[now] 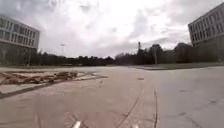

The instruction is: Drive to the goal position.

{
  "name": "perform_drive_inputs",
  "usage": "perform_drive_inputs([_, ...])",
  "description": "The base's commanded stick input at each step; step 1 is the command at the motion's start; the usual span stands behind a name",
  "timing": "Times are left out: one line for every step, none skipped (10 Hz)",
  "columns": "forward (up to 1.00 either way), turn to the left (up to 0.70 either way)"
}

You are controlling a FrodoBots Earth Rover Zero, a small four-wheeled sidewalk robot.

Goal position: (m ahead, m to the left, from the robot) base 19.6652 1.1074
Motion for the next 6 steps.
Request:
perform_drive_inputs([1.00, 0.00])
perform_drive_inputs([1.00, 0.00])
perform_drive_inputs([1.00, 0.00])
perform_drive_inputs([1.00, 0.00])
perform_drive_inputs([1.00, 0.00])
perform_drive_inputs([1.00, 0.00])
